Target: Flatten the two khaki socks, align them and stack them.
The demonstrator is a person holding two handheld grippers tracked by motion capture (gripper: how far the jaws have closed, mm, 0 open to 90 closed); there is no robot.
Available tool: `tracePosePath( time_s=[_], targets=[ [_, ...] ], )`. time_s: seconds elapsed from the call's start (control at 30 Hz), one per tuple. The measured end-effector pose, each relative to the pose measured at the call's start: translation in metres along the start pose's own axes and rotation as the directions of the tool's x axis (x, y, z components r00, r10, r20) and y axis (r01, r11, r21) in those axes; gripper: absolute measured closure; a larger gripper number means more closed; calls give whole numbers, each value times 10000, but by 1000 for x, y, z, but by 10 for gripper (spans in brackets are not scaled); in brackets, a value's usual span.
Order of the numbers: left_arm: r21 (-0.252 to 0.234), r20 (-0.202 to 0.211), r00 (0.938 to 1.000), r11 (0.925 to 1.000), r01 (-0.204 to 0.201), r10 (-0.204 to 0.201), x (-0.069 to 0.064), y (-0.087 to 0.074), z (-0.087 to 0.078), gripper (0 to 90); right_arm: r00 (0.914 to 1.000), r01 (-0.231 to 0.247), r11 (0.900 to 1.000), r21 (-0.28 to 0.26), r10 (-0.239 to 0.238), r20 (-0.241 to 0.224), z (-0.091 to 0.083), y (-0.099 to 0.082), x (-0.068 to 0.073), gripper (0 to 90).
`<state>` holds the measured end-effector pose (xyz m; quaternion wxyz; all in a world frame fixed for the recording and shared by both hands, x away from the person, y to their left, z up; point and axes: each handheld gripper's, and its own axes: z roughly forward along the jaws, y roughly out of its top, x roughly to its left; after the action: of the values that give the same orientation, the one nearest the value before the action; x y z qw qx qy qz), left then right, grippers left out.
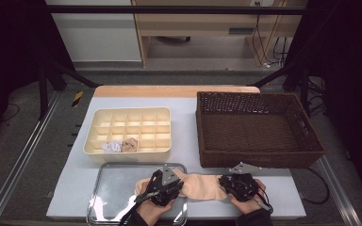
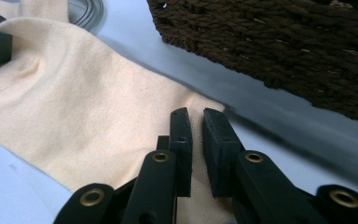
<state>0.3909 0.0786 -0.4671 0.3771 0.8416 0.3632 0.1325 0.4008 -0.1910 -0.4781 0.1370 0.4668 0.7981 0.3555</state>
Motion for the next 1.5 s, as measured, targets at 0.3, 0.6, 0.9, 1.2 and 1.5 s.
tracePosePath(
  time_s=[0.3, 0.6, 0.9, 1.2, 1.5],
  targets=[
    [-370, 266, 9996, 9993, 69, -59, 1, 1, -13, 872, 9999, -17, 9962, -867, 5, -145, -21, 9, 1, 831],
    [-859, 282, 9991, 9957, 346, -323, 15, -4, -41, 872, 9974, 250, 9881, -1516, -350, -634, -37, 24, 15, 832],
    [-1176, -167, 9950, 9884, 957, -983, 51, -26, -75, 874, 9842, 732, 9860, -1499, -957, -1489, -20, 48, 46, 833],
    [-851, -521, 9887, 9871, 1357, -1404, 70, -52, -86, 874, 9718, 1079, 9874, -1161, -1294, -1972, 9, 65, 72, 833],
    [-644, -812, 9847, 9868, 1489, -1539, 78, -59, -85, 874, 9718, 1159, 9909, -689, -1274, -1982, 31, 66, 77, 831]
  ],
)
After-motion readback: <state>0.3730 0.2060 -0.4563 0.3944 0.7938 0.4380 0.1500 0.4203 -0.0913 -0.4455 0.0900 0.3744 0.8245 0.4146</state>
